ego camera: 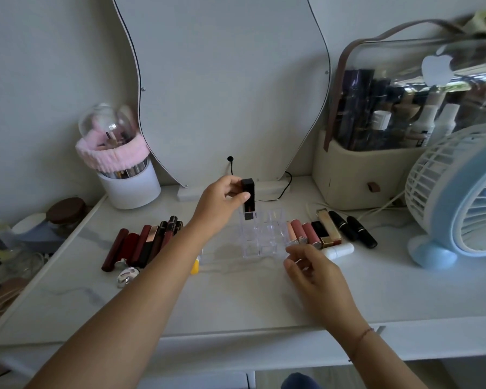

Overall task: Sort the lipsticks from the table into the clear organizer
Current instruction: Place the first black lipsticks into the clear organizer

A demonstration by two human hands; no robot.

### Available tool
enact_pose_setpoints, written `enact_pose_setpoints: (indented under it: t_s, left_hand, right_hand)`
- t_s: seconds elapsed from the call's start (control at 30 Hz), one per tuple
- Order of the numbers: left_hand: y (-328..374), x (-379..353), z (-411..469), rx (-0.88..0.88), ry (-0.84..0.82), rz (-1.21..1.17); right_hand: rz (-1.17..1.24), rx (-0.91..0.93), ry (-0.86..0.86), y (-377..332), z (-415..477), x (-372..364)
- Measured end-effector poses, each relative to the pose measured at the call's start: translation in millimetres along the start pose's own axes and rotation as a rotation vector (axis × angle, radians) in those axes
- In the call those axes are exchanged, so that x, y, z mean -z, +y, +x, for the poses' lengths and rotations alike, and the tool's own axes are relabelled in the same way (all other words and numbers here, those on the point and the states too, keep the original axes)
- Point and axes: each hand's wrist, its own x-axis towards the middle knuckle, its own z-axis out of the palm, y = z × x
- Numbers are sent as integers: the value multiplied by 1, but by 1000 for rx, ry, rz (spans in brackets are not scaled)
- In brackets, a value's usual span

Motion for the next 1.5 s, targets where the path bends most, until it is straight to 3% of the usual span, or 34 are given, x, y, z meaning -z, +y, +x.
enact_pose_setpoints:
  t_s: [0.43,0.57,0.8,1.0,1.17,1.33,1.5]
  left_hand:
    - [-13,1,-8,70,-15,180]
    - [-10,6,-13,51,21,246]
    - [4,1,-80,-150,243,263]
    - [-9,-19,-126,-112,24,203]
    - [-13,-16,-132,-120,54,278]
    - [-11,-17,-131,-196,171,461]
    - [-18,-19,-130,-114,81,501]
  right_hand:
    - [34,-24,6,-1,0,-1]
    - [114,-67,95,1,8,5]
    - [-245,-102,289,23,44,50]
    - [-446,-223,81,46,85,64]
    - [-565,-263,-40,48,100,65]
    - [-475,-279,-19,48,103,65]
    - [-317,-157,139,27,107,68]
